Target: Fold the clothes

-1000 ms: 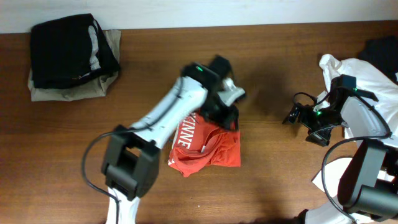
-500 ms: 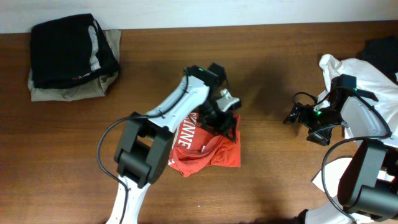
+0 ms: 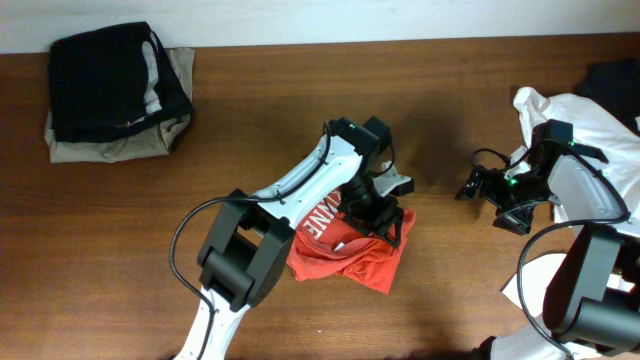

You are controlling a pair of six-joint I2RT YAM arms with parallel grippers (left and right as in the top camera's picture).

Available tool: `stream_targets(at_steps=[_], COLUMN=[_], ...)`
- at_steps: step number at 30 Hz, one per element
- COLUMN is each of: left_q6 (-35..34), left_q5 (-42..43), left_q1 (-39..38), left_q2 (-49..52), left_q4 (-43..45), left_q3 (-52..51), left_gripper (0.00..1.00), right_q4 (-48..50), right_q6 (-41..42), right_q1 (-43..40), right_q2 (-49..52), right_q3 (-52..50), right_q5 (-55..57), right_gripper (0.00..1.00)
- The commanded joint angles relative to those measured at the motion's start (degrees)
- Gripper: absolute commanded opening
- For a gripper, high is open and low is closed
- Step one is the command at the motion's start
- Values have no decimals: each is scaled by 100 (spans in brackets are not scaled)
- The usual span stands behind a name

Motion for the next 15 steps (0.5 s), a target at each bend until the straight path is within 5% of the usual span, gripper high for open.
stream_targets(at_steps=[1,5,9,15], left_q6=[63,219,42,-815], left_q5=[146,-1067,-2081,-2035], left_q1=[-4,35,476,2138], left_q2=[-50,-57,-57,-87], left_q4=[-247,-1281,-2118,-2120], left_q3=[837,2465,3311,3250], left_gripper=[67,99,99,99], right_q4=[-20,-22,-20,-153], right_q6=[-55,-55,-55,-63], right_q1=[2,2,2,2], right_q2=[-66,-66,-66,-66], right_q3=[87,87,87,83], right_q5=[70,70,70,254], right_gripper=[99,99,99,99])
